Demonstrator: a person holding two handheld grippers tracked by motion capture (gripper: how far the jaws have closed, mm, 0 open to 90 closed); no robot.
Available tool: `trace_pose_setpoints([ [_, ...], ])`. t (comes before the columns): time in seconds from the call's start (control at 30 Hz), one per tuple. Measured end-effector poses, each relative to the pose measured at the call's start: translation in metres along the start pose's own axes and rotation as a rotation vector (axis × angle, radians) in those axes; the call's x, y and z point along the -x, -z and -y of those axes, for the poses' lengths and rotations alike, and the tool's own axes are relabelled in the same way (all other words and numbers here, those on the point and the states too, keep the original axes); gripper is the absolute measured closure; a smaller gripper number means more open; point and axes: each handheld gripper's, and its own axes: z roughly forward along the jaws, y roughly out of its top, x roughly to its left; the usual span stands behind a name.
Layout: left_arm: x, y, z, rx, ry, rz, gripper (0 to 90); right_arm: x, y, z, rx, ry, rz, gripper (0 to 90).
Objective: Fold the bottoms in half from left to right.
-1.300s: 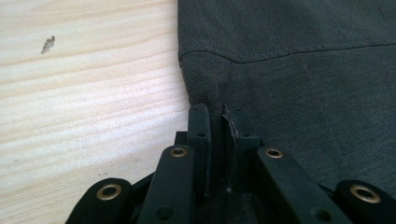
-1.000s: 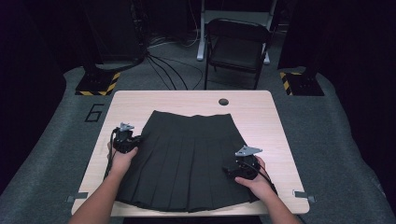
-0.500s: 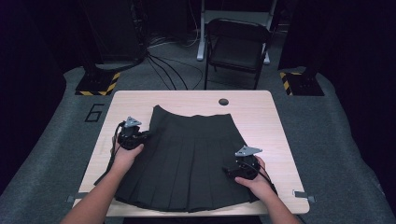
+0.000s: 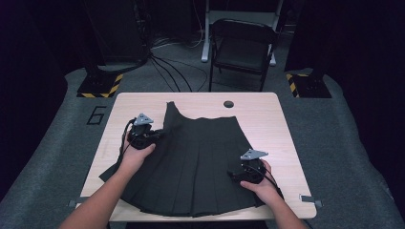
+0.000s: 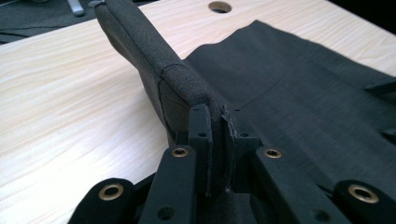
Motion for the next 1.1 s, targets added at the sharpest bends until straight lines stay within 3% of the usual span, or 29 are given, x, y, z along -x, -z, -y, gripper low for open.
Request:
trace_pose_setpoints([
  [0.43,0.020,0.004,-0.038,0.014,-0.057,-0.003,82.3,0.000,0.000,0.000,0.000,0.001,0.000,16.6],
  [0.57,0.030,0.001,-0.048,0.014,-0.074,0.015,82.3,0.000,0.000,0.000,0.000,0.000,0.000,16.6],
  [0.83,0.058,-0.015,-0.063,0.013,-0.113,0.075,82.3,0.000,0.000,0.000,0.000,0.001,0.000,16.6],
  [1.1,0.077,-0.040,-0.075,0.019,-0.101,0.124,82.3,0.000,0.000,0.000,0.000,0.002,0.000,16.6],
])
